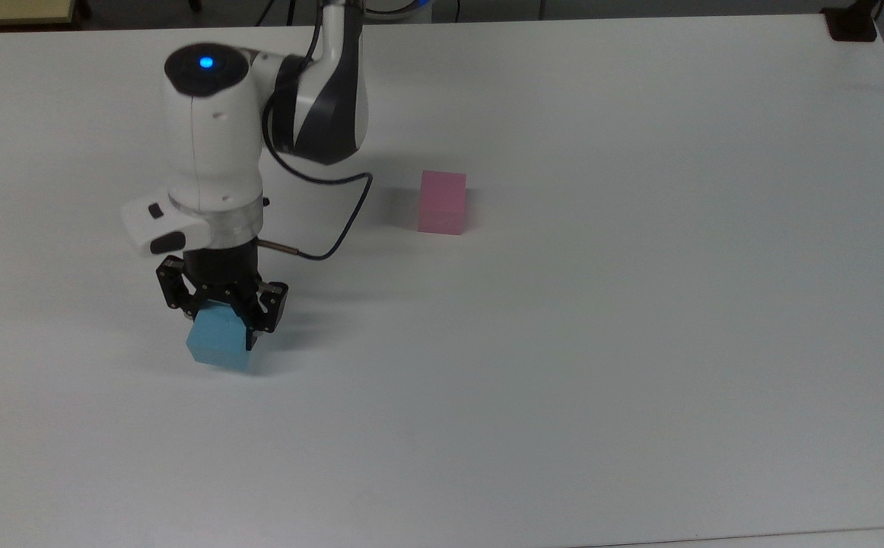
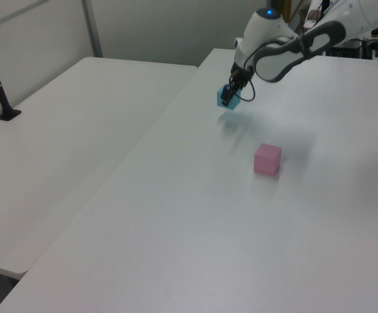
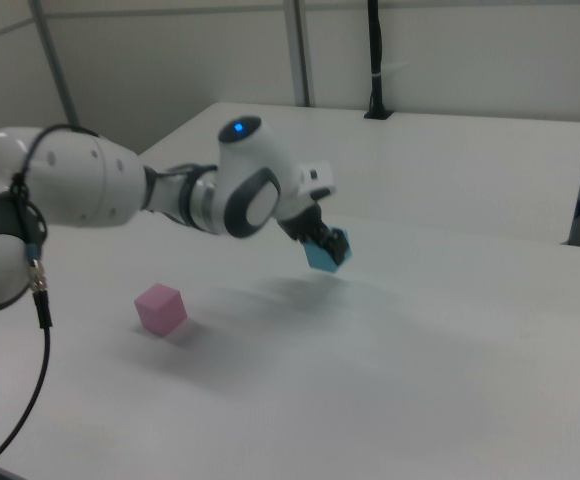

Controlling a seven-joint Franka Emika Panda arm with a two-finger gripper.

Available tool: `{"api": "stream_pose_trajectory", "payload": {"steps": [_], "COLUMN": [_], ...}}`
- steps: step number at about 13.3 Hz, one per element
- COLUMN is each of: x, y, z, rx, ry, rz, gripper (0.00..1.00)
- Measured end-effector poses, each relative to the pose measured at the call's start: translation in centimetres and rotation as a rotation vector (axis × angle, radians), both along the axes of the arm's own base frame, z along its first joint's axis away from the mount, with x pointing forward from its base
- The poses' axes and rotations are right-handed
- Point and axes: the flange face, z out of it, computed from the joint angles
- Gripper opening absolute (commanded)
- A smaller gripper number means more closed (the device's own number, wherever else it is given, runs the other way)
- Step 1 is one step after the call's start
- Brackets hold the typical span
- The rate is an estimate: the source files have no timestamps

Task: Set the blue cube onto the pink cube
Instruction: 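Carry the held blue cube over the pink cube and lower it, then open the gripper to release the blue cube and raise it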

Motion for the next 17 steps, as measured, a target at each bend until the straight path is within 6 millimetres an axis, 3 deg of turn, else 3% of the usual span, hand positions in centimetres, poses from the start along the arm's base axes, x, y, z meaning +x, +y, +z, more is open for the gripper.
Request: {"api": "stream_pose_trajectory", "payload": {"steps": [1, 3, 5, 6, 9, 12, 14, 15, 16, 17], "x": [-0.4, -3.6, -8.1, -9.8, -12.3, -14.1, -14.7, -14.8, -14.9, -15.0], "y": [1.7, 7.8, 14.2, 16.4, 20.1, 21.2, 21.9, 22.1, 22.3, 22.5], "z": [2.4, 6.1, 7.9, 8.1, 6.1, 2.9, 2.0, 2.1, 2.0, 2.0], "rx": [0.008, 0.033, 0.079, 0.092, 0.095, 0.09, 0.092, 0.094, 0.094, 0.094], "ry": [-0.006, 0.08, 0.178, 0.204, 0.261, 0.331, 0.348, 0.346, 0.348, 0.348], "rz": [0.019, 0.093, 0.17, 0.2, 0.248, 0.266, 0.259, 0.254, 0.256, 0.257], "gripper": [0.12, 0.12, 0.13, 0.13, 0.14, 0.14, 0.15, 0.19, 0.37, 0.74]}}
